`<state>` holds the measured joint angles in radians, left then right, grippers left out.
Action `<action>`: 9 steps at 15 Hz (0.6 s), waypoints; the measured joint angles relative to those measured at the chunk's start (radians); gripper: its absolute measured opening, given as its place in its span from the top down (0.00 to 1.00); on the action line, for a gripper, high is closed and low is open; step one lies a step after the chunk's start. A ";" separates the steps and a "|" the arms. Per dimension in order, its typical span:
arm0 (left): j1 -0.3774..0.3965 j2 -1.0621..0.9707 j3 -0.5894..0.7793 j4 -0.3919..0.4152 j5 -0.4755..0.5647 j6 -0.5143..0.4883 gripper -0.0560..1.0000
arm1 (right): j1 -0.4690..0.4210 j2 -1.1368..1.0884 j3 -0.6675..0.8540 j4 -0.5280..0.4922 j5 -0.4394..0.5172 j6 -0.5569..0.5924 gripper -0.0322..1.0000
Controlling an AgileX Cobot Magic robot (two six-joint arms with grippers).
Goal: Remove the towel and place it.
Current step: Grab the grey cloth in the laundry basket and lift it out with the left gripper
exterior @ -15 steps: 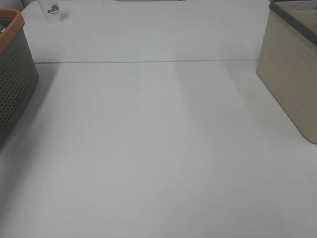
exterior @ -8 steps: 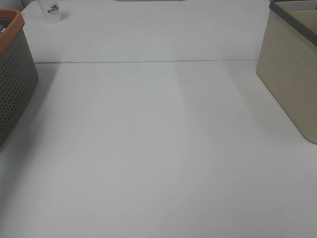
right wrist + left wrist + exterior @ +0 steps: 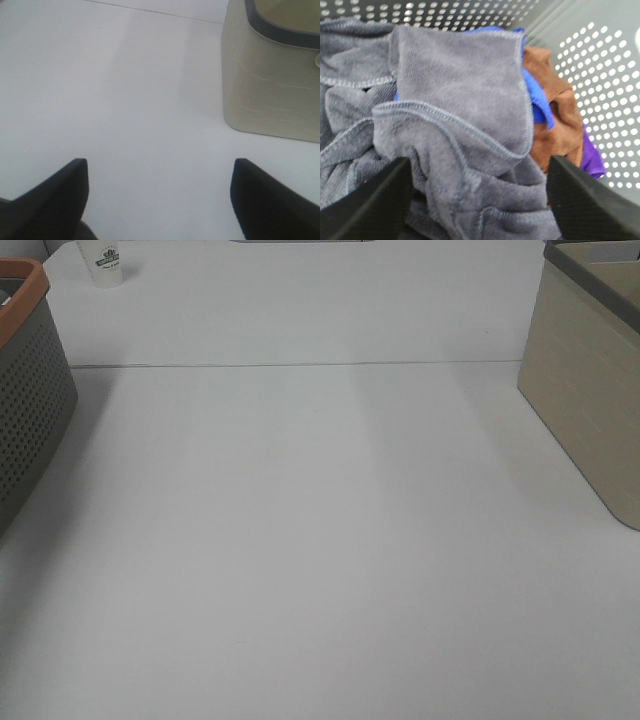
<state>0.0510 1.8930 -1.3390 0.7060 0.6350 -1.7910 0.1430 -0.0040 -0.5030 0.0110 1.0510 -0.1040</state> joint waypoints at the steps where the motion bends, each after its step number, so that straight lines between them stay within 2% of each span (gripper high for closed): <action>1: 0.000 0.000 0.000 0.007 0.001 -0.012 0.34 | 0.000 0.000 0.000 0.000 0.000 0.000 0.23; 4: 0.003 0.000 0.000 0.009 0.018 -0.028 0.48 | 0.000 0.000 0.000 0.000 0.000 0.001 0.23; 9: 0.024 0.010 0.000 -0.002 0.008 -0.037 0.50 | 0.000 0.000 0.000 0.000 0.000 0.001 0.23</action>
<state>0.0750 1.9030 -1.3390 0.7040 0.6430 -1.8280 0.1430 -0.0040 -0.5030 0.0110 1.0510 -0.1030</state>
